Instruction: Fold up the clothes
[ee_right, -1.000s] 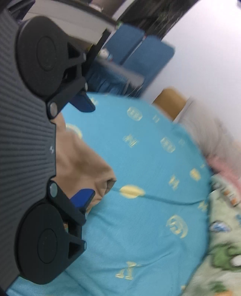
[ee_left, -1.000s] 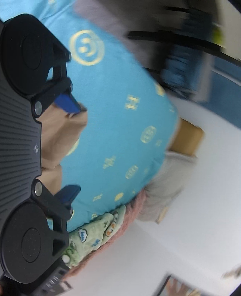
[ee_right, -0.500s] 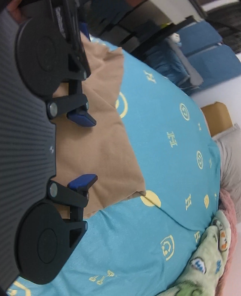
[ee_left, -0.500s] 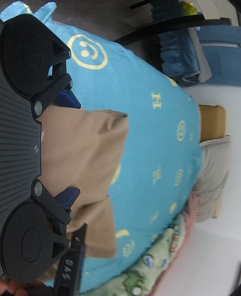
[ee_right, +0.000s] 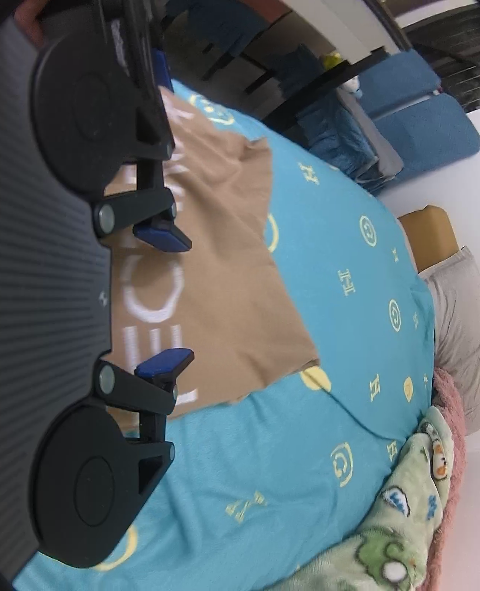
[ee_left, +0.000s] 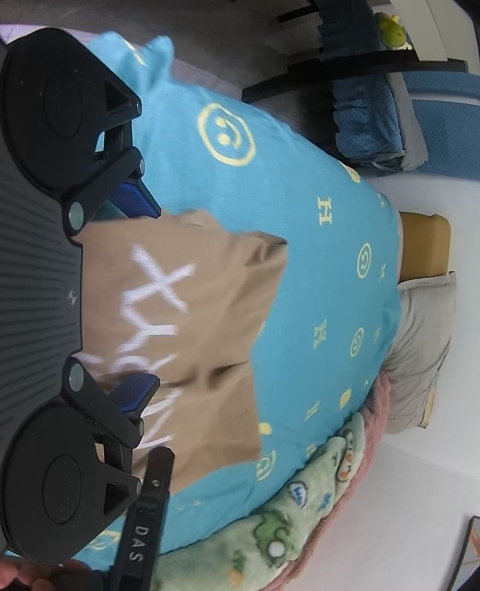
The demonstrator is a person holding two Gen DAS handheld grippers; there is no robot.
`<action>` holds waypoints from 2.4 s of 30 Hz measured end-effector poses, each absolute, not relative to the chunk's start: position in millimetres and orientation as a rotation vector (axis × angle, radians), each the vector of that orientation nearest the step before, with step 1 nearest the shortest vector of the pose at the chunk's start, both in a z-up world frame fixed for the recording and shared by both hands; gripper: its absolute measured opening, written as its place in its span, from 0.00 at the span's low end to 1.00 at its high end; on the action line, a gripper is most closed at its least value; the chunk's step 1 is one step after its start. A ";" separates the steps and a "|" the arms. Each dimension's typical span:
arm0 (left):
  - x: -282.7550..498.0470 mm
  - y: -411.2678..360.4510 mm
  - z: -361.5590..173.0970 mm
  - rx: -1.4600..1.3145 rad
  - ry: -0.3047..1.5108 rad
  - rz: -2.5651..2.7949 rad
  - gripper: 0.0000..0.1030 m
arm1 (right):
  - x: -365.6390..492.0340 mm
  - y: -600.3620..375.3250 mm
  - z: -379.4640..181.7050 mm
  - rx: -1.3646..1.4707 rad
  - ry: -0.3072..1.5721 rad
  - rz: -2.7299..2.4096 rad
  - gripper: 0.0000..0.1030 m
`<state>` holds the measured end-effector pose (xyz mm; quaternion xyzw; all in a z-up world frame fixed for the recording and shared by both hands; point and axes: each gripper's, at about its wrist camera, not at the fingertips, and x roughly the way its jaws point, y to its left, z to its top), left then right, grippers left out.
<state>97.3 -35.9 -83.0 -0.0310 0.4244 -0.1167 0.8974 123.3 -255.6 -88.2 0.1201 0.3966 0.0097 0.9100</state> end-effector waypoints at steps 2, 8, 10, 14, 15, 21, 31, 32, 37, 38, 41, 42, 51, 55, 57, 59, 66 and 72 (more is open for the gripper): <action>90.0 -34.5 -88.0 -0.059 0.913 -0.225 0.89 | 119.0 -252.7 -90.1 0.235 0.824 0.019 0.58; 80.2 -26.2 -87.0 -0.121 0.964 -0.219 0.89 | 117.9 -250.3 -99.1 0.230 0.850 0.014 0.58; 67.7 -18.0 -80.7 -0.194 0.975 -0.245 0.89 | 117.3 -250.4 -100.9 0.232 0.855 0.014 0.58; 48.7 -2.5 -78.6 -0.366 1.006 -0.333 0.90 | 117.2 -251.5 -101.4 0.254 0.860 0.006 0.58; 50.9 -0.6 -82.2 -0.404 1.023 -0.339 0.90 | 117.0 -250.8 -101.3 0.252 0.861 0.004 0.58; 79.2 10.7 -127.0 -0.689 1.137 -0.295 0.96 | 116.8 -248.3 -101.9 0.236 0.860 0.001 0.58; 79.2 27.9 -123.2 -0.907 0.929 -0.335 0.93 | 118.3 -252.8 -103.8 0.273 0.863 -0.004 0.58; 79.0 27.8 -123.0 -0.907 0.925 -0.336 0.92 | 118.5 -253.1 -104.0 0.276 0.863 -0.005 0.58; 84.5 29.7 -143.4 -0.954 1.027 -0.249 0.64 | 118.0 -254.2 -103.0 0.293 0.863 -0.010 0.58; 84.2 31.5 -145.1 -0.977 1.026 -0.242 0.59 | 116.9 -256.0 -101.3 0.315 0.860 -0.017 0.58; 81.6 33.0 -146.9 -0.991 1.022 -0.230 0.49 | 107.3 -268.4 -91.4 0.465 0.822 -0.022 0.60; 81.4 32.3 -146.4 -0.981 1.017 -0.231 0.45 | 103.0 -272.6 -87.5 0.522 0.808 -0.010 0.60; 82.4 23.3 -141.2 -0.975 0.974 -0.246 0.30 | 70.2 -287.3 -83.1 0.990 0.786 0.134 0.87; 83.1 23.7 -138.2 -0.996 0.953 -0.251 0.26 | 72.1 -282.7 -118.0 1.210 0.881 0.157 0.89; 81.9 26.0 -136.6 -1.013 0.936 -0.257 0.23 | 74.2 -280.2 -134.3 1.297 0.905 0.149 0.89; 82.3 27.5 -134.6 -1.035 0.907 -0.260 0.22 | 75.8 -279.5 -148.5 1.377 0.910 0.134 0.89; 87.6 32.1 -130.9 -1.095 0.849 -0.264 0.20 | 70.4 -297.7 -159.1 1.428 0.794 -0.075 0.87; 88.5 42.6 -142.6 -1.156 0.887 -0.226 0.20 | 63.2 -307.5 -158.4 1.398 0.761 -0.179 0.67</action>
